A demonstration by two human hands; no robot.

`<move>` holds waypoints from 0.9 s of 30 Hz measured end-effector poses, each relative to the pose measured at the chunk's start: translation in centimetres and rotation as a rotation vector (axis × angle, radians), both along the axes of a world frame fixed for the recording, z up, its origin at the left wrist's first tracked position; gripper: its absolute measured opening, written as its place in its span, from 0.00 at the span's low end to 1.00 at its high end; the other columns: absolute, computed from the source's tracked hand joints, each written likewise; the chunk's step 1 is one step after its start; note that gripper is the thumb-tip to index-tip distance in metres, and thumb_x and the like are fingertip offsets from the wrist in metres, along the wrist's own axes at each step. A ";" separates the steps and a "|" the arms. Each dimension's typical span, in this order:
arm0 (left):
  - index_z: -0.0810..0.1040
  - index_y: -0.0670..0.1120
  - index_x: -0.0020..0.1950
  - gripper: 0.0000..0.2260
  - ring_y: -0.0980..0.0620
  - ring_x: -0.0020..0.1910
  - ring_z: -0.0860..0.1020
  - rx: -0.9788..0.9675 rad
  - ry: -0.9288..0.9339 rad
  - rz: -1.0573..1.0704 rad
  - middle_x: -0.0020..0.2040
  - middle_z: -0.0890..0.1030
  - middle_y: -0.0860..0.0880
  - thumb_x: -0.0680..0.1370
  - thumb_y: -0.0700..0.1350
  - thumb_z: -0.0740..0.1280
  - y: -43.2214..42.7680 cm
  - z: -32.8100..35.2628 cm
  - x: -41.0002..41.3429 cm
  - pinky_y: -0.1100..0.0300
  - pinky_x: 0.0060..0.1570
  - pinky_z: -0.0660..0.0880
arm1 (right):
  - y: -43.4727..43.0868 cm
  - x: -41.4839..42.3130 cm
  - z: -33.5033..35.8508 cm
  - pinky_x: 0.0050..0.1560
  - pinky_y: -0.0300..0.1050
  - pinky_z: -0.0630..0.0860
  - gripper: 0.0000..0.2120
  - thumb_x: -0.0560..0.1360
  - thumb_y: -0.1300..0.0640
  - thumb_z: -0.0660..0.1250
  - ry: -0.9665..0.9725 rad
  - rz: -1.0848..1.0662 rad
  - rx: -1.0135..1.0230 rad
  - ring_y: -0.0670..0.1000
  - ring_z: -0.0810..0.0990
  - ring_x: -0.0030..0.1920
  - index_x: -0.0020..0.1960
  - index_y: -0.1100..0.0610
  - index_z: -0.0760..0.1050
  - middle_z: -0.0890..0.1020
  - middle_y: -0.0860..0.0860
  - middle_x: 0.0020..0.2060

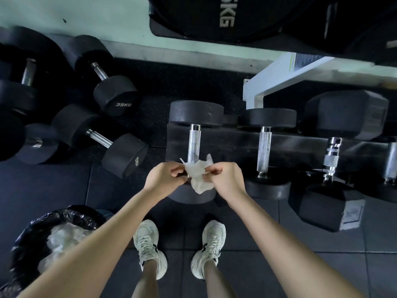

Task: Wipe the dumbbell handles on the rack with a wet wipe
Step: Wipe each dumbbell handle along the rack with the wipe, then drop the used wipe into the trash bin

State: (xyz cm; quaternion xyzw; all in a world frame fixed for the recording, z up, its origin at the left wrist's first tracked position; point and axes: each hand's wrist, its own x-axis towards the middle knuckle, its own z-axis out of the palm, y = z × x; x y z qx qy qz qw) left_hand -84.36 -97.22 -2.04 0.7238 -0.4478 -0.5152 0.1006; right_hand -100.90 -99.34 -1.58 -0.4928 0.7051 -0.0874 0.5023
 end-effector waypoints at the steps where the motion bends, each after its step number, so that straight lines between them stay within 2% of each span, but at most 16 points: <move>1: 0.80 0.49 0.58 0.14 0.57 0.54 0.77 -0.043 0.020 0.046 0.54 0.81 0.55 0.73 0.41 0.71 0.5 1.2 0.1 0.61 0.53 0.73 | 0.3 -0.2 1.0 0.47 0.41 0.77 0.08 0.70 0.63 0.71 0.007 0.018 -0.020 0.48 0.82 0.46 0.48 0.55 0.84 0.85 0.49 0.43; 3: 0.79 0.51 0.60 0.17 0.58 0.56 0.76 -0.115 0.025 0.150 0.53 0.80 0.57 0.72 0.43 0.72 1.6 3.8 0.2 0.59 0.57 0.73 | 1.0 -0.5 3.6 0.49 0.44 0.78 0.07 0.71 0.61 0.71 0.022 0.074 -0.053 0.49 0.82 0.47 0.46 0.53 0.84 0.84 0.46 0.41; 5: 0.78 0.52 0.62 0.20 0.57 0.55 0.76 -0.189 -0.007 0.192 0.54 0.79 0.57 0.71 0.45 0.73 2.7 6.6 0.2 0.59 0.57 0.73 | 1.7 -0.7 6.6 0.48 0.42 0.77 0.05 0.72 0.59 0.71 0.037 0.154 -0.074 0.47 0.82 0.47 0.46 0.52 0.84 0.82 0.43 0.40; 8: 0.76 0.54 0.64 0.24 0.55 0.56 0.75 -0.308 -0.110 0.012 0.58 0.77 0.55 0.69 0.45 0.74 4.3 11.2 0.4 0.57 0.58 0.74 | 3.0 -0.3 11.1 0.47 0.40 0.74 0.05 0.73 0.55 0.70 0.143 0.349 -0.106 0.47 0.81 0.48 0.47 0.50 0.83 0.84 0.45 0.45; 10: 0.75 0.56 0.65 0.25 0.59 0.58 0.72 -0.313 -0.157 -0.178 0.59 0.75 0.59 0.68 0.47 0.74 5.5 14.0 0.6 0.61 0.60 0.69 | 4.1 0.2 13.9 0.49 0.40 0.74 0.06 0.73 0.53 0.70 0.181 0.481 -0.114 0.47 0.81 0.50 0.49 0.49 0.82 0.84 0.46 0.47; 11: 0.76 0.57 0.63 0.23 0.62 0.55 0.71 -0.293 -0.150 -0.233 0.57 0.74 0.62 0.69 0.48 0.74 6.2 15.3 0.7 0.65 0.58 0.67 | 4.7 0.5 15.2 0.51 0.42 0.75 0.07 0.73 0.52 0.70 0.172 0.532 -0.122 0.48 0.81 0.51 0.49 0.50 0.82 0.84 0.47 0.48; 13: 0.79 0.59 0.54 0.13 0.67 0.43 0.73 -0.244 -0.099 -0.231 0.47 0.78 0.63 0.71 0.48 0.72 8.0 17.1 1.1 0.69 0.45 0.67 | 5.9 1.1 17.2 0.50 0.42 0.75 0.06 0.72 0.53 0.70 0.109 0.555 -0.145 0.47 0.81 0.49 0.49 0.50 0.83 0.85 0.46 0.46; 15: 0.79 0.54 0.42 0.03 0.61 0.36 0.75 -0.230 -0.096 -0.150 0.37 0.79 0.56 0.72 0.49 0.72 9.8 18.2 1.8 0.64 0.36 0.68 | 7.0 1.5 18.5 0.47 0.37 0.75 0.05 0.72 0.55 0.71 0.041 0.498 -0.166 0.44 0.81 0.46 0.46 0.49 0.83 0.85 0.44 0.42; 16: 0.78 0.52 0.38 0.05 0.59 0.34 0.74 -0.232 -0.097 -0.090 0.34 0.78 0.54 0.72 0.49 0.72 10.8 18.6 2.2 0.63 0.34 0.67 | 7.6 1.8 19.0 0.46 0.37 0.75 0.04 0.71 0.55 0.71 0.023 0.477 -0.172 0.42 0.81 0.45 0.45 0.48 0.83 0.84 0.44 0.41; 18: 0.74 0.55 0.33 0.10 0.59 0.31 0.72 -0.237 -0.071 0.022 0.31 0.76 0.54 0.72 0.49 0.73 12.9 19.2 3.3 0.67 0.32 0.65 | 9.0 2.7 19.3 0.46 0.39 0.76 0.03 0.71 0.53 0.73 0.007 0.473 -0.169 0.41 0.80 0.42 0.44 0.48 0.83 0.84 0.42 0.37; 23: 0.75 0.60 0.36 0.12 0.59 0.38 0.77 -0.227 -0.027 0.183 0.36 0.81 0.56 0.72 0.44 0.71 20.0 19.5 6.7 0.65 0.38 0.71 | 14.3 6.8 18.5 0.48 0.44 0.78 0.03 0.71 0.58 0.72 -0.096 0.423 -0.130 0.43 0.80 0.39 0.43 0.52 0.83 0.82 0.43 0.35; 27: 0.81 0.53 0.42 0.07 0.59 0.38 0.78 -0.201 0.012 0.432 0.38 0.82 0.57 0.72 0.40 0.71 27.5 18.8 10.1 0.66 0.39 0.71 | 20.3 11.6 17.5 0.45 0.38 0.77 0.06 0.71 0.62 0.70 -0.187 0.416 -0.077 0.42 0.79 0.38 0.41 0.52 0.83 0.83 0.44 0.36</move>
